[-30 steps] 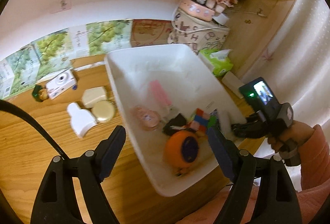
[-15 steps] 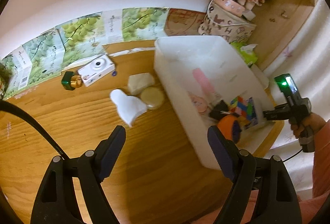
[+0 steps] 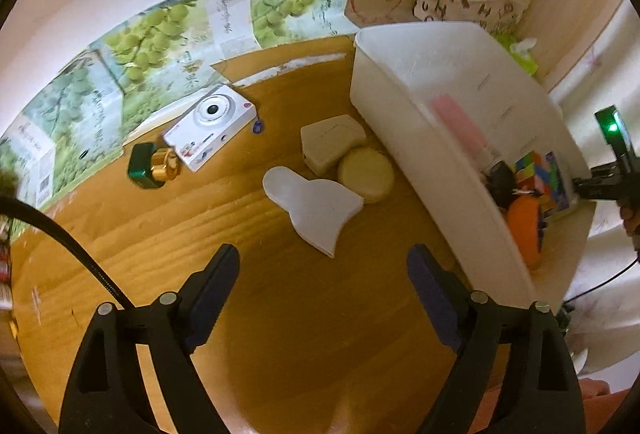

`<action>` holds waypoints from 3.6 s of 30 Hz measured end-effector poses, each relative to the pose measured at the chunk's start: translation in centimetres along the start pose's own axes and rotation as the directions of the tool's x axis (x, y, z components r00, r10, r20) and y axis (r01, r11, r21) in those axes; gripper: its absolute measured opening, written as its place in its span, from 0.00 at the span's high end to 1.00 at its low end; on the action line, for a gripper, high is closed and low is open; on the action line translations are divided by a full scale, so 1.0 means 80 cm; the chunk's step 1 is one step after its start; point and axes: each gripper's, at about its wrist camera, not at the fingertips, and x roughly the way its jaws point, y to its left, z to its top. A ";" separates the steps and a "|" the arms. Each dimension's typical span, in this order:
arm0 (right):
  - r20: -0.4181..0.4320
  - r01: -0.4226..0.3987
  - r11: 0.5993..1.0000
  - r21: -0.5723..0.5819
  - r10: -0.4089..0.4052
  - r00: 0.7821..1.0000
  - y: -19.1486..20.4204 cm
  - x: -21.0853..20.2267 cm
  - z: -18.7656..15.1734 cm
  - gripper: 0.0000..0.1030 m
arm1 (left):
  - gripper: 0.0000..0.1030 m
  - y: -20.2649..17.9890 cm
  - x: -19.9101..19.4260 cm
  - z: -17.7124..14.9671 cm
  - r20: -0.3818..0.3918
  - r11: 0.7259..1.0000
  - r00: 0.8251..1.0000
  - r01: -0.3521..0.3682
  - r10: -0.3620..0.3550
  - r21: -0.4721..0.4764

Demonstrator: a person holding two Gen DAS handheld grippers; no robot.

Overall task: Organize rigid objects
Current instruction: 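Move the left tool to the white flat bottle-shaped piece, then close the left tool on the white piece and lift it, then carry the white piece over the bin and lower it inside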

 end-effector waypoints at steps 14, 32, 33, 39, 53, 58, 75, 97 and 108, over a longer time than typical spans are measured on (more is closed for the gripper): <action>-0.023 0.027 0.999 0.044 -0.026 0.999 0.009 0.003 0.008 0.86 | 0.11 0.009 0.094 0.029 -0.155 0.987 0.988 0.033 -0.008 0.160; -0.064 0.043 0.998 0.056 -0.039 0.997 0.009 0.013 0.022 0.85 | 0.10 0.011 0.118 0.043 -0.041 0.977 0.996 0.083 -0.077 0.198; -0.064 0.043 0.998 0.055 -0.039 0.997 0.009 0.013 0.022 0.85 | 0.09 0.010 0.119 0.047 -0.032 0.976 0.996 0.083 -0.078 0.203; -0.063 0.042 0.997 0.057 -0.038 0.997 0.008 0.013 0.023 0.85 | 0.11 0.013 0.124 0.046 0.012 0.973 0.997 0.072 -0.076 0.221; -0.038 0.021 0.997 0.079 -0.018 0.999 0.002 0.008 0.015 0.85 | 0.13 -0.002 0.119 0.024 0.040 0.981 0.999 0.028 -0.037 0.192; -0.026 0.019 0.997 0.077 -0.017 1.000 -0.001 0.005 0.010 0.85 | 0.13 -0.006 0.114 0.016 0.022 0.992 0.999 0.032 -0.035 0.118; -0.010 -0.024 1.000 -0.007 0.024 1.000 0.001 -0.002 0.002 0.85 | 0.15 -0.040 0.066 -0.038 0.043 0.992 0.999 -0.005 0.010 -0.123; -0.025 -0.096 0.970 -0.224 0.093 0.995 0.014 0.001 -0.024 0.85 | 0.16 -0.145 -0.027 -0.056 0.173 0.970 0.974 -0.108 0.148 -0.219; -0.025 -0.117 0.945 -0.305 0.115 0.993 0.025 -0.005 -0.027 0.85 | 0.16 -0.162 -0.052 -0.056 0.197 0.947 0.949 -0.190 0.245 -0.261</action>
